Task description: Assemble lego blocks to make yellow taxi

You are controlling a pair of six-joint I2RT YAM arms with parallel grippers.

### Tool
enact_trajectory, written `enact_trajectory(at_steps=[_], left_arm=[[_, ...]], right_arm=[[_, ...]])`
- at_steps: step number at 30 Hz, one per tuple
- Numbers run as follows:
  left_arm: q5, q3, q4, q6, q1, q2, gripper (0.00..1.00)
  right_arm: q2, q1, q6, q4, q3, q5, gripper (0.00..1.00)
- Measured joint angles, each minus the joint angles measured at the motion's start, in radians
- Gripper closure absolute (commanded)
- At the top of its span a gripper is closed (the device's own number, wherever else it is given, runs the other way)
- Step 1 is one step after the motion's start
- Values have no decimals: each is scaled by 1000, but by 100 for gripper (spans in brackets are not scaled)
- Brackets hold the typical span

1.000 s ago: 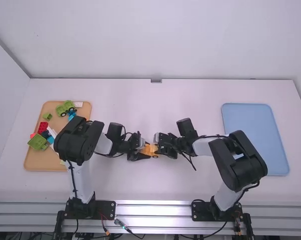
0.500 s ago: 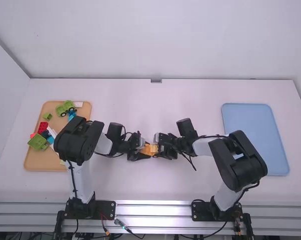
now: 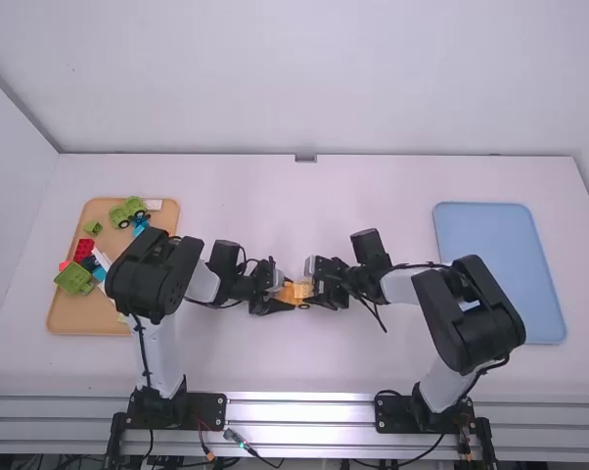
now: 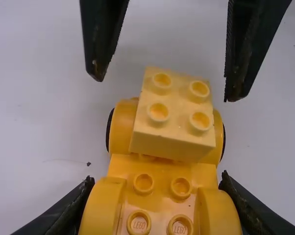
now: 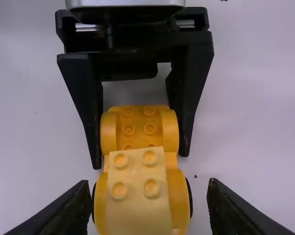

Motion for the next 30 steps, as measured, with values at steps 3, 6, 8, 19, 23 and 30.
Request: enact_trajectory(at_steps=[3, 6, 8, 19, 23, 30], left_arm=[[0, 0, 0, 0, 0, 0, 43], [0, 0, 0, 0, 0, 0, 43], [2, 0, -2, 0, 0, 0, 43], [3, 5, -10, -8, 0, 0, 43], [3, 5, -13, 2, 0, 0, 44], [2, 5, -24, 32, 0, 0, 46]], right_arm=[[0, 20, 0, -15, 0, 29, 48], [0, 37, 0, -21, 0, 56, 66], [-1, 40, -1, -13, 1, 68, 79], [-3, -7, 21, -26, 2, 45, 89], [-3, -36, 27, -35, 2, 39, 89], [-3, -24, 25, -48, 2, 31, 89]])
